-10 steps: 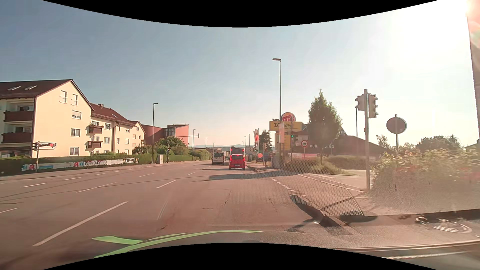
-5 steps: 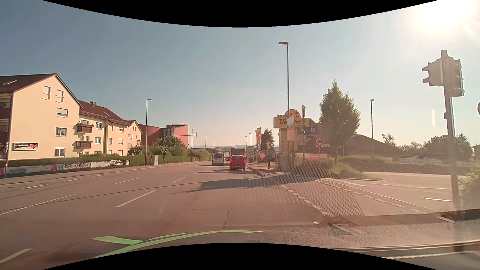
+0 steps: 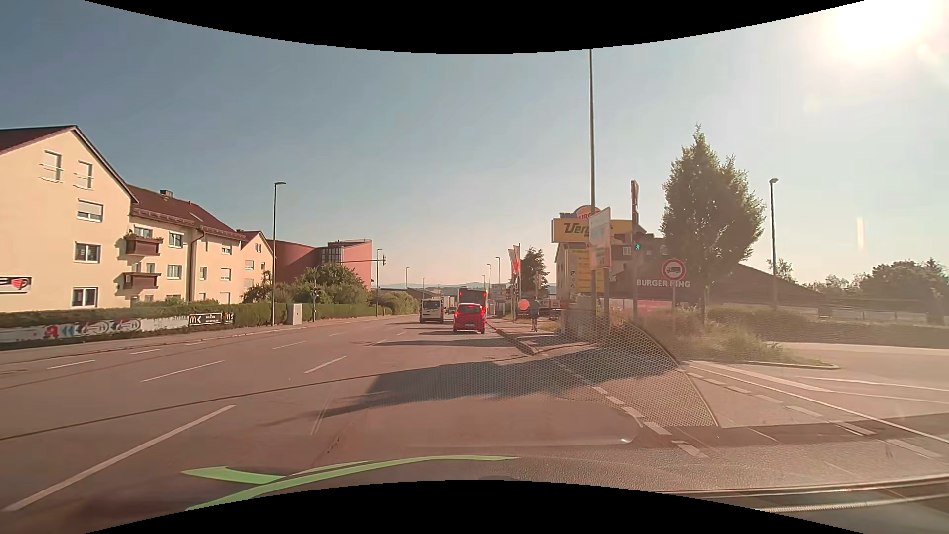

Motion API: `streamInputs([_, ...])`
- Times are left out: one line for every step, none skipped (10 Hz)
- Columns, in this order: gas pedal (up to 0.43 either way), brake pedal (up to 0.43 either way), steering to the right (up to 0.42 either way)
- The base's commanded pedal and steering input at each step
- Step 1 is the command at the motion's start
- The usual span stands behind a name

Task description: Follow the waypoints while adhering to traffic rules and regulations

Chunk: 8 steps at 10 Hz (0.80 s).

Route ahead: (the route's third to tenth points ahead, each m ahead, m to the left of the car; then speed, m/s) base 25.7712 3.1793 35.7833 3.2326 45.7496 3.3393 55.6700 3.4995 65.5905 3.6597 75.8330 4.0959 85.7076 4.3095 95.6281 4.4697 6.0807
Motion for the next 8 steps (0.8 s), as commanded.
streamInputs([0.0, 0.0, 0.0])
streamInputs([0.0, 0.006, 0.0])
streamInputs([0.0, 0.006, 0.0])
streamInputs([0.0, 0.012, 0.0])
streamInputs([0.0, 0.03, -0.001])
streamInputs([0.0, 0.049, -0.001])
streamInputs([0.0, 0.061, 0.0])
streamInputs([0.0, 0.067, -0.001])
